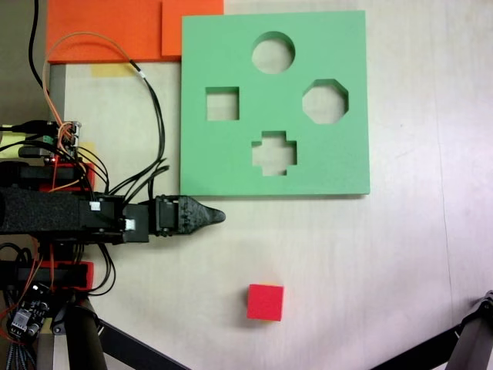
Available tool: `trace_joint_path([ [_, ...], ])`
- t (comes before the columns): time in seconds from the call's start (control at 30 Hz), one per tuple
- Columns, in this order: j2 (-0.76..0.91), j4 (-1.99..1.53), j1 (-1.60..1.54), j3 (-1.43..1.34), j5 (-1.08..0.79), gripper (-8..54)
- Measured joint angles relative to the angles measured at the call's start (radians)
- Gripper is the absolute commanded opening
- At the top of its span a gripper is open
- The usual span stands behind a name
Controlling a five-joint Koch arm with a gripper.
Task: Put the square block into the corresponding hole
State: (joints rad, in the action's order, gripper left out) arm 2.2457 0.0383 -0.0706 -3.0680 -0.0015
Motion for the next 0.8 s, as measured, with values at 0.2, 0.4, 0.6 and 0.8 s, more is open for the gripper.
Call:
trace_joint_path([
  [0.2,0.0,0.0,0.0,0.0,0.0,33.9],
  [0.4,0.0,0.0,0.0,0.0,0.0,34.4],
  [0.6,0.0,0.028,0.127,0.032,0.557,29.5],
  [0.8,0.0,-0.402,0.295,0.497,1.111,27.8],
])
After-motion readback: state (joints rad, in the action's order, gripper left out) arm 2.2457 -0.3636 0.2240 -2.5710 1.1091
